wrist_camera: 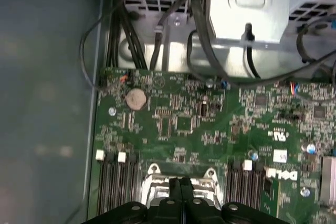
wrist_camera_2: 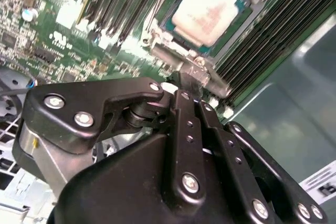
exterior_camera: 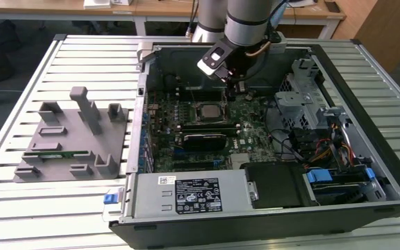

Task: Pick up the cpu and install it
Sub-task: 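Close the cpu cover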

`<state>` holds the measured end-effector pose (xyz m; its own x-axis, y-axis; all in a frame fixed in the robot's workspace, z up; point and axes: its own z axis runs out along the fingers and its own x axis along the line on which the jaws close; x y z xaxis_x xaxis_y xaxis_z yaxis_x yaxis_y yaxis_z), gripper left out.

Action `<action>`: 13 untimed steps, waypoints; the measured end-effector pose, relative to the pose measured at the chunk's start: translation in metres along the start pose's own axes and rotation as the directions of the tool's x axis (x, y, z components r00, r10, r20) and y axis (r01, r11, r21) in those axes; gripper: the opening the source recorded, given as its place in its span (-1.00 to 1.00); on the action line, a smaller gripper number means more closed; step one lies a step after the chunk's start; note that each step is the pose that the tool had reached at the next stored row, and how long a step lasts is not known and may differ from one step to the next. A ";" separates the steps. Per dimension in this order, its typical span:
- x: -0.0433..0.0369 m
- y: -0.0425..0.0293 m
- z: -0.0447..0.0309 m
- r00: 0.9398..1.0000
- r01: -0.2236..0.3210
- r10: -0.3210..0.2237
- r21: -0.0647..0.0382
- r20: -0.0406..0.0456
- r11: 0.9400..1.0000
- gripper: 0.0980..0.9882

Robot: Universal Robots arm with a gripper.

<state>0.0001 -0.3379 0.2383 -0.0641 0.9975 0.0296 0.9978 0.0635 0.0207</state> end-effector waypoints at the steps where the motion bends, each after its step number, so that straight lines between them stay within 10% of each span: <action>1: 0.0001 -0.0023 0.0001 1.000 0.000 0.000 0.000 0.000 1.000 -0.98; 13: 0.0023 -0.0406 0.0068 1.000 0.000 0.000 0.000 0.000 1.000 -0.98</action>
<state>-0.0404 -0.3379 0.2307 -0.0641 0.9975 0.0299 0.9978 0.0635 0.0208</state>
